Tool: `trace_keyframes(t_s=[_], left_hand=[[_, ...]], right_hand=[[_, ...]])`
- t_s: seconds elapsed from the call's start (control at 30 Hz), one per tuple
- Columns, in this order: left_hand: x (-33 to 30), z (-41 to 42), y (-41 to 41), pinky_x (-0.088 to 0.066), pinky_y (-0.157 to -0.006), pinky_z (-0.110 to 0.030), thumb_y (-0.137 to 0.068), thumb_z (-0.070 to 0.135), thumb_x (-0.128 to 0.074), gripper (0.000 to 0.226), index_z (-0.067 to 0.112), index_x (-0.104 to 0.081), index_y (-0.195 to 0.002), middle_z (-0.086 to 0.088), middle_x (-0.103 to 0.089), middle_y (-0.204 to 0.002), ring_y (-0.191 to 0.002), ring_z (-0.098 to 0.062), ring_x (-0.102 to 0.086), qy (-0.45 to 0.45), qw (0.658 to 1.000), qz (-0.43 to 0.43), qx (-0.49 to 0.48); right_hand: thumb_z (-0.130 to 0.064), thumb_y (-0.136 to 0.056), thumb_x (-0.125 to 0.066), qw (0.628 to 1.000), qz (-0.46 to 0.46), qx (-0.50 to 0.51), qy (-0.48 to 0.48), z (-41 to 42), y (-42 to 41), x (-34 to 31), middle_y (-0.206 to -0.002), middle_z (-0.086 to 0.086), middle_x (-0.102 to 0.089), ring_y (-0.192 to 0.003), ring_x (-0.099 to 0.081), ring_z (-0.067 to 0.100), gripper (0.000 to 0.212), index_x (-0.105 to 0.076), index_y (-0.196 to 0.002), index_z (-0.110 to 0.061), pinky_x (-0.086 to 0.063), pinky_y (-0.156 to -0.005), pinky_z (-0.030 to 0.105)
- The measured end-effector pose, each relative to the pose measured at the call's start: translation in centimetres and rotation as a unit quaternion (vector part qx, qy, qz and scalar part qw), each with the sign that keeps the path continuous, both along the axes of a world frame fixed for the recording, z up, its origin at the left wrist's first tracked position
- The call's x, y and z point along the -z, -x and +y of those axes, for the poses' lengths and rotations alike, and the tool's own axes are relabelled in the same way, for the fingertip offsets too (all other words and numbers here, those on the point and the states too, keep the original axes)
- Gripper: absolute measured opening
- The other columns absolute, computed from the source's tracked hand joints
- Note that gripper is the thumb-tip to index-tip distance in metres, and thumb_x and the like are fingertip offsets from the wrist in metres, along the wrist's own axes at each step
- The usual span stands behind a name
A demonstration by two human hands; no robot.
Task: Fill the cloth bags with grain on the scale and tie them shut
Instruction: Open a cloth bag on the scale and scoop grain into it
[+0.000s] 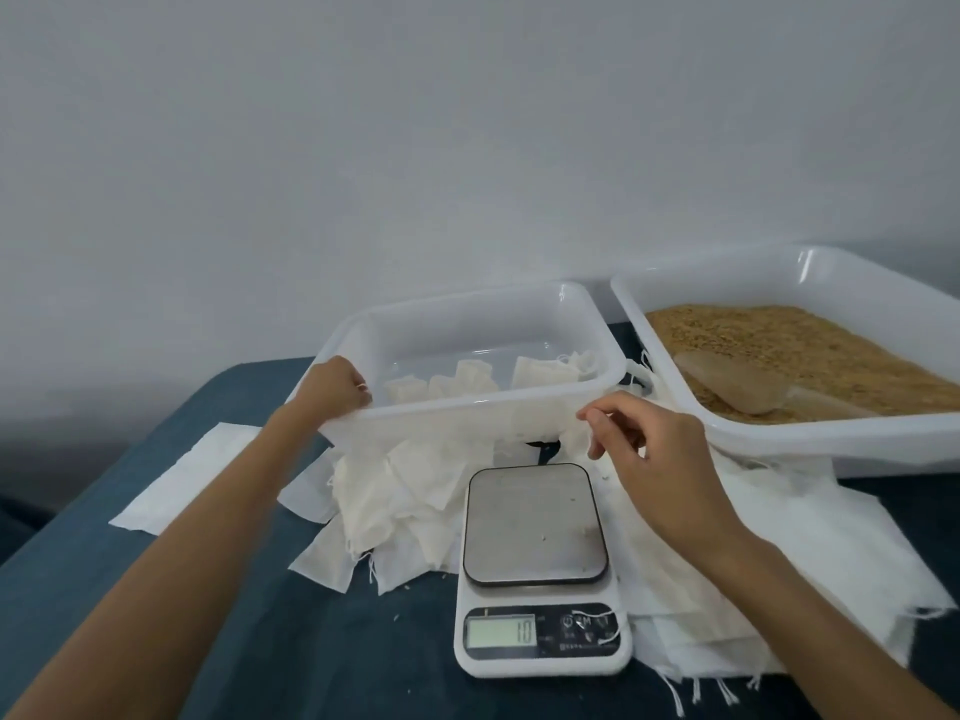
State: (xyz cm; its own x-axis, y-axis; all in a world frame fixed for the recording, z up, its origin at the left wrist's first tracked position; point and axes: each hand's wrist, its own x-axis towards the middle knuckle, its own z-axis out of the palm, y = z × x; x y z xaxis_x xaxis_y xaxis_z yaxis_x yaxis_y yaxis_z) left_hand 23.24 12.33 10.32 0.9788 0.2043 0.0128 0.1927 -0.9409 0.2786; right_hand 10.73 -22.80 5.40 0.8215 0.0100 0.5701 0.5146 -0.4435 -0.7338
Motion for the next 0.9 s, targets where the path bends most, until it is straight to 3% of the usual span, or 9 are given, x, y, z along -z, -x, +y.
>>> trace_keyframes(t_s=[0.1,0.17,0.23,0.4,0.5,0.63,0.7,0.8,0.9], left_hand=[[-0.5,-2.1,1.5,-0.05,-0.088,-0.039,-0.098,0.009,-0.064,0.021,-0.002,-0.074,-0.114,-0.018,-0.073,-0.111,-0.105,-0.036,-0.065,-0.002,0.993,-0.119,-0.007],[-0.3,-5.3,4.3,-0.05,-0.089,-0.042,-0.101,0.008,-0.062,0.02,0.002,-0.071,-0.118,-0.015,-0.072,-0.112,-0.102,-0.034,-0.066,0.019,0.96,-0.278,0.041],[0.8,-9.2,7.5,-0.051,-0.083,-0.038,-0.101,0.007,-0.062,0.013,0.007,-0.072,-0.109,-0.008,-0.072,-0.103,-0.09,-0.025,-0.065,0.065,0.928,-0.34,0.136],[6.4,-17.4,15.0,-0.036,-0.108,-0.031,-0.111,0.039,-0.029,0.046,0.014,-0.064,-0.128,-0.002,-0.061,-0.133,-0.123,-0.022,-0.053,0.029,0.948,-0.145,0.281],[7.5,-20.0,16.5,-0.009,-0.127,-0.03,-0.1,0.06,0.001,0.079,0.017,-0.031,-0.158,0.0,-0.028,-0.165,-0.153,-0.016,-0.02,-0.041,0.953,-0.071,0.291],[7.4,-23.3,17.2,0.012,-0.129,-0.032,-0.109,0.057,-0.013,0.074,0.015,0.002,-0.167,-0.004,0.007,-0.175,-0.16,-0.014,0.013,-0.019,0.955,-0.008,0.297],[7.8,-25.1,18.6,0.007,-0.127,-0.023,-0.112,0.047,-0.024,0.065,0.018,-0.005,-0.167,-0.001,-0.002,-0.175,-0.16,-0.009,0.003,0.08,0.937,-0.024,0.338],[7.8,-26.7,20.1,-0.034,-0.12,-0.025,-0.106,0.024,-0.039,0.047,0.02,-0.05,-0.151,0.007,-0.045,-0.156,-0.141,-0.001,-0.042,0.239,0.899,-0.09,0.356],[7.4,-26.2,18.6,-0.04,-0.111,-0.026,-0.108,0.029,-0.052,0.035,0.02,-0.062,-0.14,0.007,-0.049,-0.147,-0.132,-0.008,-0.046,0.155,0.913,-0.168,0.338]], right_hand=[[-0.018,-0.099,-0.061,1.0,0.0,0.003,-0.003,-0.1,-0.1,0.0,-0.068,-0.014,-0.067,-0.063,-0.065,0.01,0.014,-0.072,-0.092,-0.025,-0.039,-0.057,0.008],[-0.019,-0.099,-0.061,1.0,-0.005,0.008,-0.014,-0.3,-0.1,-0.2,-0.067,-0.012,-0.067,-0.062,-0.065,0.011,0.014,-0.072,-0.093,-0.024,-0.041,-0.057,0.01],[-0.02,-0.1,-0.06,0.999,-0.006,0.017,-0.031,-0.6,-0.3,-0.3,-0.067,-0.011,-0.068,-0.06,-0.064,0.01,0.014,-0.072,-0.093,-0.022,-0.043,-0.057,0.012],[-0.017,-0.1,-0.059,0.997,0.013,0.023,-0.077,-1.3,-0.6,-0.6,-0.065,-0.008,-0.068,-0.053,-0.057,0.007,0.016,-0.072,-0.091,-0.02,-0.036,-0.052,0.01],[-0.018,-0.1,-0.059,0.995,0.015,0.033,-0.095,-1.5,-0.6,-0.8,-0.065,-0.008,-0.068,-0.056,-0.059,0.006,0.016,-0.072,-0.091,-0.02,-0.037,-0.055,0.01],[-0.02,-0.101,-0.058,0.992,0.006,0.032,-0.126,-2.0,-0.8,-1.4,-0.067,-0.005,-0.068,-0.062,-0.063,0.013,0.016,-0.071,-0.092,-0.021,-0.048,-0.061,0.025],[-0.019,-0.102,-0.058,0.988,0.008,0.027,-0.15,-2.4,-0.7,-1.7,-0.067,-0.004,-0.069,-0.06,-0.059,0.017,0.017,-0.072,-0.092,-0.021,-0.049,-0.062,0.038],[-0.021,-0.102,-0.057,0.985,0.004,0.015,-0.173,-2.8,-0.6,-2.2,-0.068,-0.003,-0.069,-0.059,-0.057,0.016,0.017,-0.072,-0.094,-0.021,-0.049,-0.064,0.041],[-0.023,-0.103,-0.057,0.982,-0.001,0.006,-0.188,-3.1,-0.5,-2.6,-0.069,-0.002,-0.069,-0.06,-0.059,0.01,0.017,-0.072,-0.095,-0.02,-0.051,-0.065,0.033]])
